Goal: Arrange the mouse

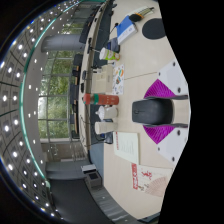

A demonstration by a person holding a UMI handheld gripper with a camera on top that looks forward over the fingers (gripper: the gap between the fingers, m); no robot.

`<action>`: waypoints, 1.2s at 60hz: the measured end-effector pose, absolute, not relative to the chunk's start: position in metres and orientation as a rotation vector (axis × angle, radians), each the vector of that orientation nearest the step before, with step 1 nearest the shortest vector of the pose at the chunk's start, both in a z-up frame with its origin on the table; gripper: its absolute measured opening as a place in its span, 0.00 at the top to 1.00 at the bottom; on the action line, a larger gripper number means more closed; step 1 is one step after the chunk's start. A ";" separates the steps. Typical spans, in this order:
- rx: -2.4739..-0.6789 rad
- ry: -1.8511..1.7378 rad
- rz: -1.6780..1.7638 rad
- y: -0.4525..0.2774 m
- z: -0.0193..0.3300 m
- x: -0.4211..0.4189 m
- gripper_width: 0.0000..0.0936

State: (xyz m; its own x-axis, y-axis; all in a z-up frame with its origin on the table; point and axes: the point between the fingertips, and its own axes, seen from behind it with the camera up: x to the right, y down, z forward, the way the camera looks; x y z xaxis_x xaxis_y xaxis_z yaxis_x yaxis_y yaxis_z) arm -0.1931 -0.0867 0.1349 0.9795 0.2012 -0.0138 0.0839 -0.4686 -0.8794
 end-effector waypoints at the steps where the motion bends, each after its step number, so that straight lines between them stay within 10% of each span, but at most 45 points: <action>1: -2.044 -0.199 0.139 -0.086 0.145 -0.183 0.67; 15: -1.985 -0.118 0.014 -0.053 0.199 0.031 0.67; 43: -2.261 -0.013 -0.025 -0.031 0.007 0.259 0.65; 55: -2.312 0.003 -0.033 -0.040 -0.011 0.267 0.43; 59: -2.319 0.004 -0.052 -0.045 -0.006 0.268 0.07; 72: -2.241 0.020 -0.167 -0.085 0.065 0.269 0.09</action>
